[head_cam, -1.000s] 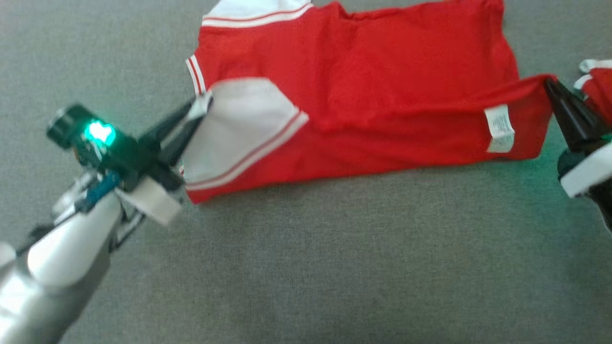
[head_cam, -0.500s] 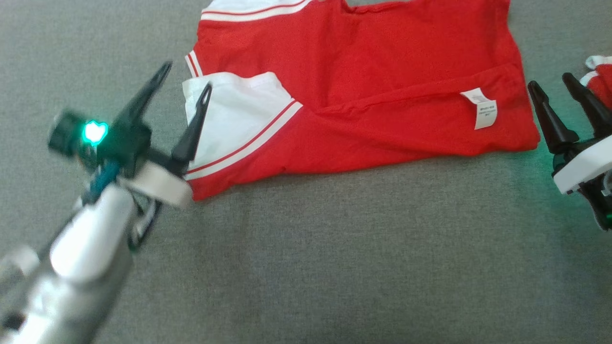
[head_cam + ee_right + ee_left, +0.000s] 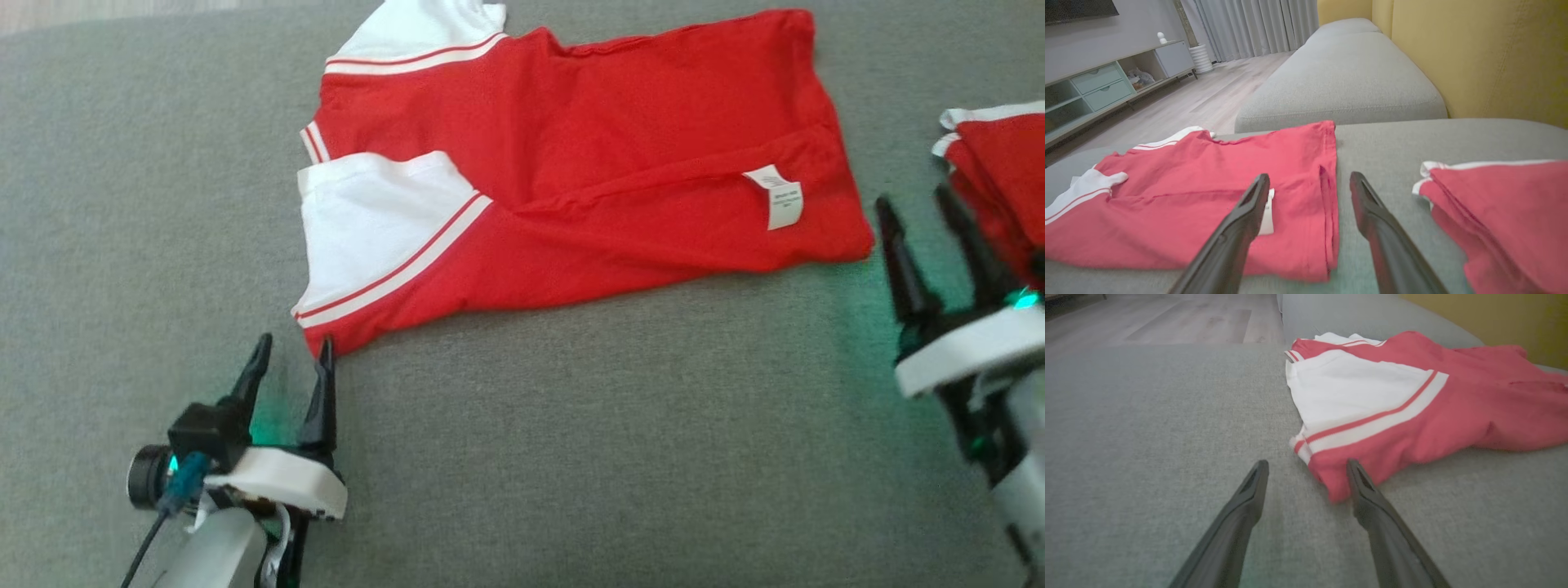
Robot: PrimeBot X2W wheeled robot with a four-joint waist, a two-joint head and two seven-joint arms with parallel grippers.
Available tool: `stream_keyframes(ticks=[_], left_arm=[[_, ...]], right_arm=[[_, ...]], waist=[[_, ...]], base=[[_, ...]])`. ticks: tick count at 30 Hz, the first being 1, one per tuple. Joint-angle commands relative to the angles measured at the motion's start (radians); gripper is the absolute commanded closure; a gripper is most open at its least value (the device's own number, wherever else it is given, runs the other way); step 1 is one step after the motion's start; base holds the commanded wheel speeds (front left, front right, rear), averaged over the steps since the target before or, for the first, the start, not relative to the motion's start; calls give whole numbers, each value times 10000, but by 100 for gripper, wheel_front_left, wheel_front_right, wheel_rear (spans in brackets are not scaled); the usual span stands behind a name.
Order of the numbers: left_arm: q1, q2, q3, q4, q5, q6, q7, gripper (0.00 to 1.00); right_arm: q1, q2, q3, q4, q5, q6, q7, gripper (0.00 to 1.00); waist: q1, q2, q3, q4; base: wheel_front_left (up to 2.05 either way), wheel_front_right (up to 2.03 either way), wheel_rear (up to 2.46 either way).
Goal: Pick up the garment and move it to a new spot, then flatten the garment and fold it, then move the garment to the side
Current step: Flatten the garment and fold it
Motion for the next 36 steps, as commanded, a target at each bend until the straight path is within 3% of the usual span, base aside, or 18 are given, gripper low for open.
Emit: stream_keyframes(ticks=[1,7,8,10,16,22,36], left_arm=[[-289,68,489,-139,-13,-8,-79,0],[-210,-20,746,-7,121,-276,-79,0],[-196,-11,745,45,183,-350,-79,26],[-189,1,704,128,292,-568,-79,100],[-299,30,485,537,485,-1068,-79,100],[-327,87,551,451,641,-1163,-79,100],[-467,139,328,87,966,-1333,-80,100]], right_arm=[[294,79,-110,-349,-240,21,-107,0],[878,836,-367,-400,-639,21,-107,0],[953,956,-329,-389,-711,21,-107,0],[1062,1106,-291,-317,-898,21,-108,0],[1273,1355,-436,-127,-1254,21,-108,0],[1158,1442,-739,149,-1377,21,-91,0],[-642,2147,-1507,3007,-1831,21,888,0]], waist=[[1,0,-103,-111],[1,0,-217,-300],[1,0,-241,-336],[1,0,-271,-375],[1,0,-304,-338],[1,0,-305,-205],[1,0,-203,187]], base=[[0,0,0],[0,0,0],[0,0,0],[0,0,0],[0,0,0],[0,0,0],[0,0,0]])
